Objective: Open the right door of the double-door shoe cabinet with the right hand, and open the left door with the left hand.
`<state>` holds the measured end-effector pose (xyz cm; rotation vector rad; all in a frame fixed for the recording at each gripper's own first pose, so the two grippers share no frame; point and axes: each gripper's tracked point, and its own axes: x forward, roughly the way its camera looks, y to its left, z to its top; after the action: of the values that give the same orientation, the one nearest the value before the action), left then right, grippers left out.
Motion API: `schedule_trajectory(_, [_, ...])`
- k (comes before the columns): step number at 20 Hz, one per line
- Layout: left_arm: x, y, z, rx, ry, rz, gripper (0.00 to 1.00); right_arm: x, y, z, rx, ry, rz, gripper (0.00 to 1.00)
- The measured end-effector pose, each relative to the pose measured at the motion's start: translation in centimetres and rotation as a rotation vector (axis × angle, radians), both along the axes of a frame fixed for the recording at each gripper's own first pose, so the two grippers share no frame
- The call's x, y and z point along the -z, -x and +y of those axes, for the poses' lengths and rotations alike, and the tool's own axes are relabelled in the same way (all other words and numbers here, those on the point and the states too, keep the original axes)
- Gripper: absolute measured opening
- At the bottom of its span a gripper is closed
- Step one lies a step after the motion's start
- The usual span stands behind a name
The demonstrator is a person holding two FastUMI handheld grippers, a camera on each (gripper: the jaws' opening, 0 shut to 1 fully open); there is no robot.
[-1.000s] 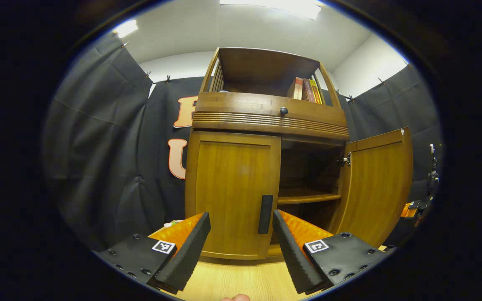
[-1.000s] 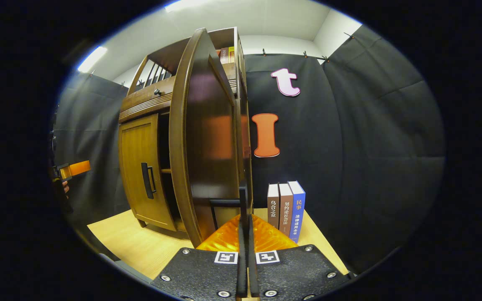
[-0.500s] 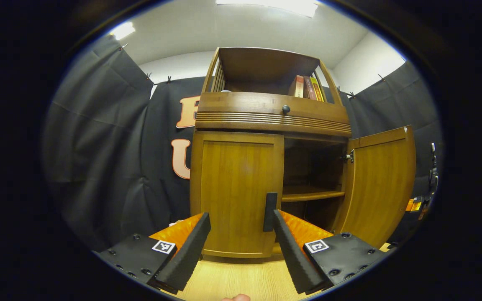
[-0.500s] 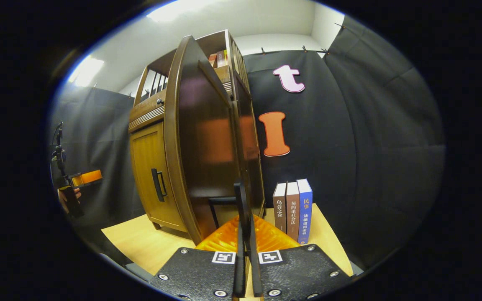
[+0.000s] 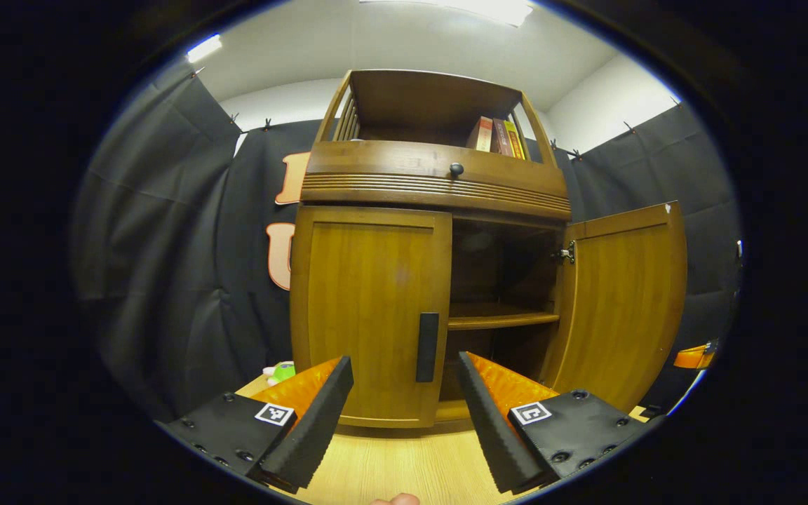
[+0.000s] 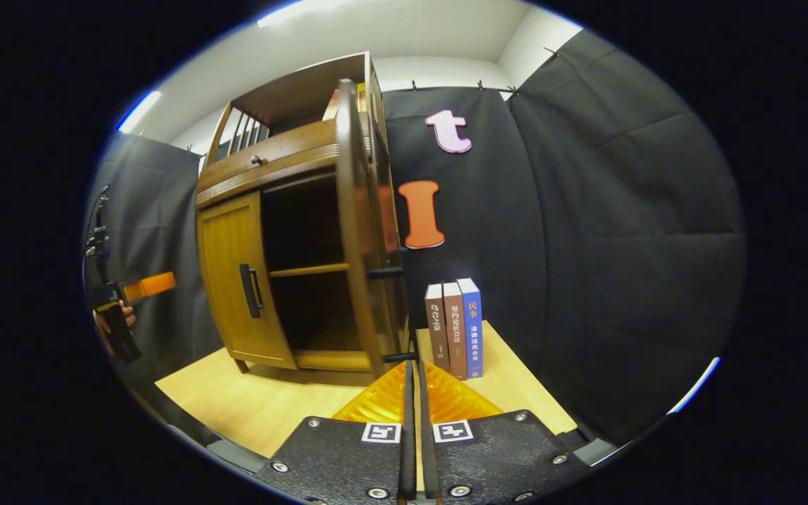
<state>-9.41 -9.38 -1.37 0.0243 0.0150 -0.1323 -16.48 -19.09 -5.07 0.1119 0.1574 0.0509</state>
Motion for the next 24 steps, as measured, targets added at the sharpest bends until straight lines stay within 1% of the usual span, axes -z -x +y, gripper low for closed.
schedule_trajectory(1, [0.0,-0.3,-0.4,0.013,-0.001,-0.001,0.95,-0.5,0.4,1.5,-0.004,0.004,-0.003,0.16])
schedule_trajectory(2, [0.0,-0.5,-0.8,0.025,-0.003,-0.003,0.95,-0.9,0.5,2.9,-0.014,0.017,-0.007,0.0])
schedule_trajectory(3, [0.0,-0.7,-1.3,0.036,-0.005,-0.005,0.95,-1.5,0.4,4.5,-0.02,0.029,-0.018,0.02])
schedule_trajectory(4, [0.1,-1.0,-1.6,0.043,-0.006,-0.004,0.95,-2.3,0.1,6.0,-0.034,0.03,-0.031,0.02])
schedule_trajectory(7, [0.8,-2.0,-1.7,0.046,-0.004,0.003,0.95,-4.4,-1.4,10.1,-0.057,-0.033,-0.09,0.03])
schedule_trajectory(8, [0.9,-2.3,-1.3,0.036,-0.004,-0.002,0.95,-4.8,-1.9,10.9,-0.061,-0.045,-0.111,0.05])
schedule_trajectory(9, [0.7,-2.6,-1.1,0.026,0.001,-0.013,0.94,-5.2,-2.5,11.3,-0.059,-0.037,-0.129,0.19])
schedule_trajectory(10, [0.7,-3.0,-0.7,0.019,0.013,-0.024,0.94,-5.2,-3.1,10.9,-0.034,-0.016,-0.139,0.05])
schedule_trajectory(12, [1.0,-4.2,-0.4,0.015,0.035,-0.021,0.95,-4.9,-3.8,10.7,-0.011,0.041,-0.145,0.26])
schedule_trajectory(14, [1.3,-5.6,0.2,0.014,0.049,-0.015,0.95,-4.1,-4.0,11.2,-0.019,0.111,-0.126,0.48])
schedule_trajectory(16, [1.6,-7.3,0.4,0.011,0.036,-0.012,0.95,-2.9,-3.8,10.8,-0.002,0.171,-0.092,0.68])
schedule_trajectory(18, [2.0,-9.0,-0.4,0.021,0.007,-0.012,0.99,-2.2,-3.3,11.1,0.004,0.19,-0.081,0.88])
schedule_trajectory(19, [2.2,-10.0,-1.0,0.037,-0.006,-0.011,0.95,-2.1,-3.0,11.6,-0.006,0.167,-0.087,1.0])
schedule_trajectory(20, [2.4,-10.7,-1.6,0.049,-0.007,-0.012,0.96,-2.2,-2.8,12.3,-0.02,0.136,-0.091,1.0])
schedule_trajectory(21, [2.7,-11.7,-2.5,0.064,-0.001,-0.004,0.95,-2.1,-2.6,13.0,-0.038,0.104,-0.082,0.82])
schedule_trajectory(22, [3.5,-12.6,-3.0,0.07,0.01,0.007,0.96,-1.8,-2.6,13.4,-0.048,0.09,-0.07,1.0])
schedule_trajectory(23, [4.3,-13.7,-3.5,0.066,0.01,0.018,0.95,-1.7,-2.4,13.4,-0.048,0.087,-0.065,1.0])
schedule_trajectory(24, [5.0,-14.8,-3.5,0.051,-0.01,0.021,0.95,-1.7,-2.3,13.1,-0.038,0.088,-0.067,0.92])
